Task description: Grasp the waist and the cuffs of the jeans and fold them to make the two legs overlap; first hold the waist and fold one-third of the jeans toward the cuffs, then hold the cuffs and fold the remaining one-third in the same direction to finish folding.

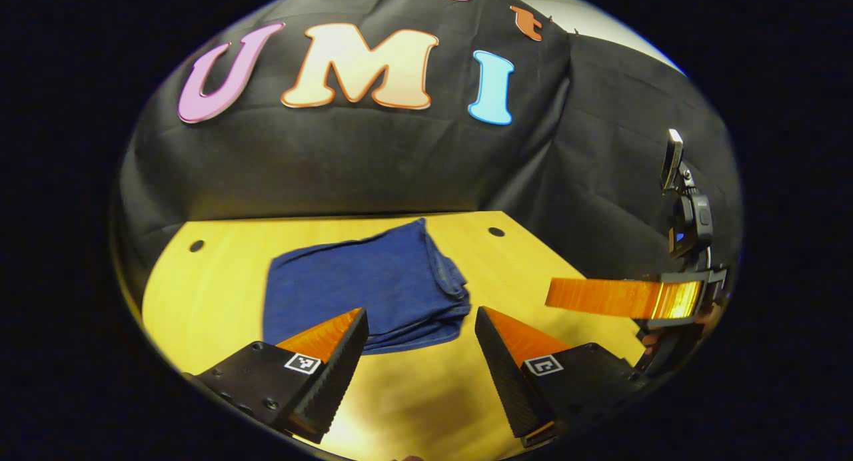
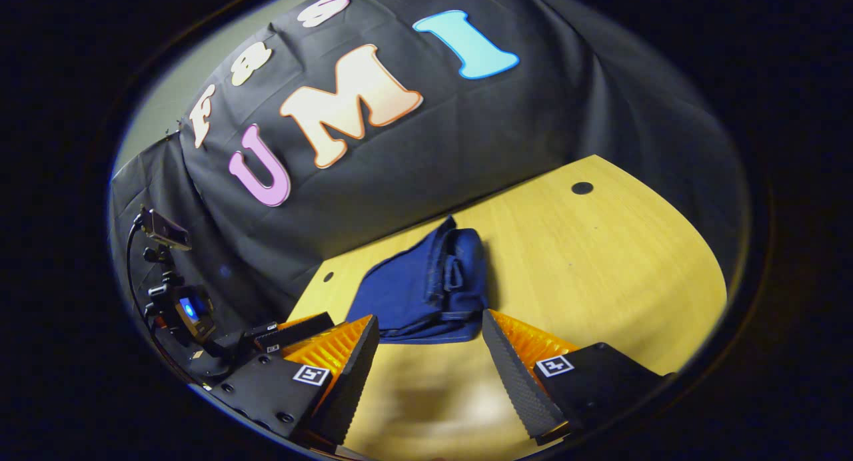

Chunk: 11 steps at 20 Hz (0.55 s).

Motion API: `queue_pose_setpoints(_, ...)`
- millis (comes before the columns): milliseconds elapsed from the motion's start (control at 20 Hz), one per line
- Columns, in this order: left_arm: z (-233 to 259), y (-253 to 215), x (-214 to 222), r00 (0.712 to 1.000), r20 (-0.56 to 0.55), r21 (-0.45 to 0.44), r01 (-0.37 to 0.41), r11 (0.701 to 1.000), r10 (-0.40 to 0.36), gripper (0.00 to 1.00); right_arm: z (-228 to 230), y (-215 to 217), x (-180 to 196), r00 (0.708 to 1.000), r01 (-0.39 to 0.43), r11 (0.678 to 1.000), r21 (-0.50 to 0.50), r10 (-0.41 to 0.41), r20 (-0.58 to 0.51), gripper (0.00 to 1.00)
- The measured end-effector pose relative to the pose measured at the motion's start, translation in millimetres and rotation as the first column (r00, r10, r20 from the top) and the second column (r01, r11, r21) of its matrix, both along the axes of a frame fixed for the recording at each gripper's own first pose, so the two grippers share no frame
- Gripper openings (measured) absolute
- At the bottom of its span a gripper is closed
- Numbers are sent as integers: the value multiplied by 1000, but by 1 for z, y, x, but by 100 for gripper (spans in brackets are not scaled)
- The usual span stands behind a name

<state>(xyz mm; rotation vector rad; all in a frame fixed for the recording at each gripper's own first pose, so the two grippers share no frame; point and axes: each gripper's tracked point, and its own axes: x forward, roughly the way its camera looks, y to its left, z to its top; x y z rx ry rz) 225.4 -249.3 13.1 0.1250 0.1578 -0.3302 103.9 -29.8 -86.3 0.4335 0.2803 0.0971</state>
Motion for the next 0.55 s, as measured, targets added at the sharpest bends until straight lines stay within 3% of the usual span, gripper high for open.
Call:
queue_pose_setpoints(150,5,45,-23,999,22,10,-46,999,45,94,3,33,-9,1000,-14,999,-43,15,11,96)
queue_pose_setpoints(300,2,77,-33,997,9,-34,-80,996,81,94,8,58,-16,999,-22,998,-62,24,31,97)
queue_pose_setpoints(550,-12,108,-39,996,-21,-63,-92,994,91,94,16,76,-26,999,-8,996,-88,13,52,97)
